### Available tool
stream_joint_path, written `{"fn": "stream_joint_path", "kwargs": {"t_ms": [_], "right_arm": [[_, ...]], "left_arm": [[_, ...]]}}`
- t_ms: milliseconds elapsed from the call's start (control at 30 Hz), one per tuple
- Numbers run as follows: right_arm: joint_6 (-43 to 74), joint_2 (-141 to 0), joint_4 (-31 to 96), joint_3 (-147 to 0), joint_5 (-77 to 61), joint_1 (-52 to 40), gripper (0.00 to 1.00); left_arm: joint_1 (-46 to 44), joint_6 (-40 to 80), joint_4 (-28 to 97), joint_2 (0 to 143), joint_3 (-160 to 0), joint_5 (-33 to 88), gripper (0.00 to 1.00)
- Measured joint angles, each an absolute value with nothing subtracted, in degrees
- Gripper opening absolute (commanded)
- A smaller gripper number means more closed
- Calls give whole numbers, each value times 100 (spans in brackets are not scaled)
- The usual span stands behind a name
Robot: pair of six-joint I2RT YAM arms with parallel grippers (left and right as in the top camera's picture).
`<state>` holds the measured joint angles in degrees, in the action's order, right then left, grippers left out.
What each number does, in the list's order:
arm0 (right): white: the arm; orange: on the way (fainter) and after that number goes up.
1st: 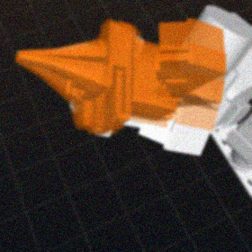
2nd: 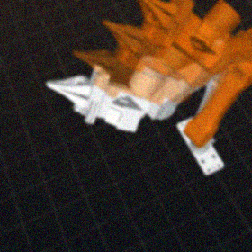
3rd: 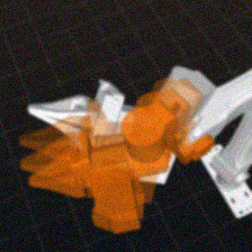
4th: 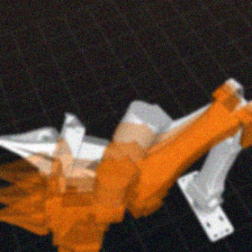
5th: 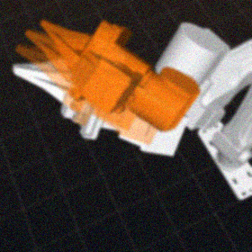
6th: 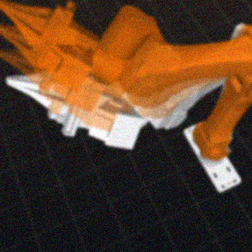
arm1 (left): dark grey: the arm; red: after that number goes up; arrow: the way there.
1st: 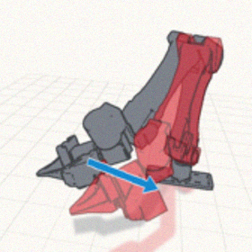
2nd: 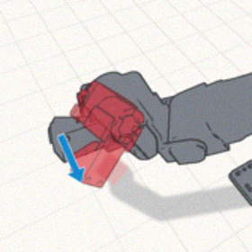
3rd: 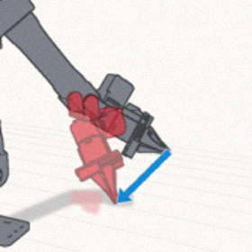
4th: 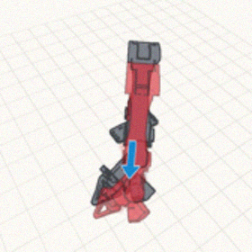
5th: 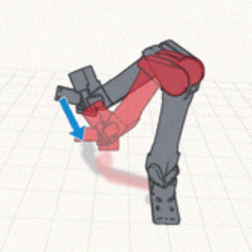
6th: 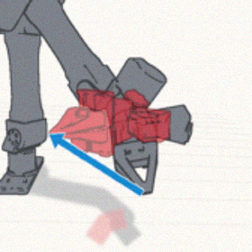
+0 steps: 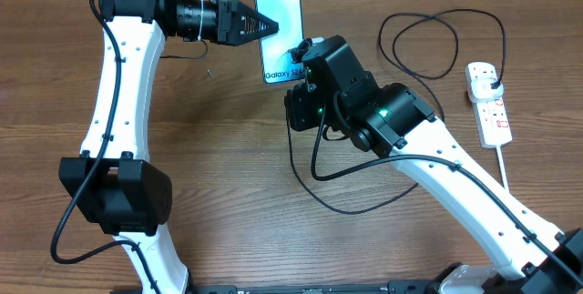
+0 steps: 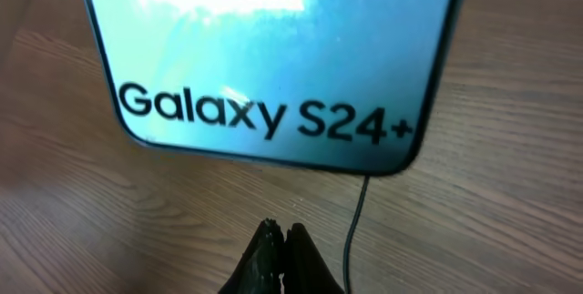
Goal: Plug charger to phone and switch on socket
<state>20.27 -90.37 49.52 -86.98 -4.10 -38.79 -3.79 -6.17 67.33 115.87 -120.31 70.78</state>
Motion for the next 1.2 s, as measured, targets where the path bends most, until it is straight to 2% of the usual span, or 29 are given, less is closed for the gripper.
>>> {"fn": "stream_joint_path", "kwargs": {"t_ms": [67,133,200,333,500,567,700,800,933,1000,1133,1200], "right_arm": [[2167,-9037,5078,-8698,-399,-3879,37],[2272,-9037,5264,-8698,-379,-3879,71],[2331,-9039,5408,-8700,-292,-3879,86],[2381,-9192,5605,-8757,-220,-3861,84],[2366,-10556,6646,-10311,-655,-3295,84],[2344,-10864,6643,-10571,-698,-3175,84],[2370,-11688,6263,-10694,-716,-3120,75],[2687,-12416,5675,-10691,-526,-3166,75],[2858,-12525,5271,-10680,-126,-3389,75],[2908,-12551,5214,-10680,95,-3520,71],[2971,-12984,5207,-10683,364,-3645,45],[2989,-13235,5258,-10680,419,-3640,40]], "left_arm": [[-379,-611,6731,11587,-12031,6788,4],[-379,-440,6726,11587,-12031,6318,4],[-377,-224,6729,11590,-12031,5835,4],[-318,366,6731,11590,-12031,4685,4],[-196,683,6729,11590,-12031,4171,4],[-134,875,6729,11590,-12031,3964,4],[99,1227,6731,11590,-12031,3813,4],[414,1555,6777,11590,-12031,3741,4],[569,1693,6858,11590,-12031,3522,4],[602,1750,6904,11590,-12031,3411,4],[607,1791,6906,11590,-12031,3352,4],[607,1791,6910,11590,-12031,3334,4]]}}
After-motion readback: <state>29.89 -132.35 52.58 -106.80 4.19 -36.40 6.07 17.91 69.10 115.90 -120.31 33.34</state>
